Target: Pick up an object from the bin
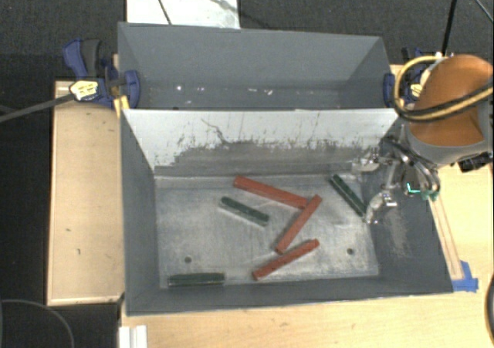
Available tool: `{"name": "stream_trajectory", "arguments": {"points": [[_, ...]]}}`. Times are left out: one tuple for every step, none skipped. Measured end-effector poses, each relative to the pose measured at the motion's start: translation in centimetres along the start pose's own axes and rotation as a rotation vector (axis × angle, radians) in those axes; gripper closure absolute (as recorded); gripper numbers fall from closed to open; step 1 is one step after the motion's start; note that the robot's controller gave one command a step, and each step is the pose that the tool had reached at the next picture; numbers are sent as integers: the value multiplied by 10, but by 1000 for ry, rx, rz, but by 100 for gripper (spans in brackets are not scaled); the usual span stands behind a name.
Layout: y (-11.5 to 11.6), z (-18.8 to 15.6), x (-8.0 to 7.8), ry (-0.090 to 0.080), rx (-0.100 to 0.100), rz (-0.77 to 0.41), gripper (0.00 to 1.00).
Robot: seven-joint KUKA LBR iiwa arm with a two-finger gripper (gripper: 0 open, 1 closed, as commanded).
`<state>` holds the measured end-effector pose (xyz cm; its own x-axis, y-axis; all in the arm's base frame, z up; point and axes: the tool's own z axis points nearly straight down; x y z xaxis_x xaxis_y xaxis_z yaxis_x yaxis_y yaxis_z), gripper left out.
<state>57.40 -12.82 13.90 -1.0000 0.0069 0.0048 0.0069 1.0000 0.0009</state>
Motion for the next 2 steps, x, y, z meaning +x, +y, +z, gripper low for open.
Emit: {"name": "stream_trajectory", "arguments": {"points": [[0, -5, -2, -8, 2, -3, 0], [21, 59, -22, -30, -1, 63, 100]]}}
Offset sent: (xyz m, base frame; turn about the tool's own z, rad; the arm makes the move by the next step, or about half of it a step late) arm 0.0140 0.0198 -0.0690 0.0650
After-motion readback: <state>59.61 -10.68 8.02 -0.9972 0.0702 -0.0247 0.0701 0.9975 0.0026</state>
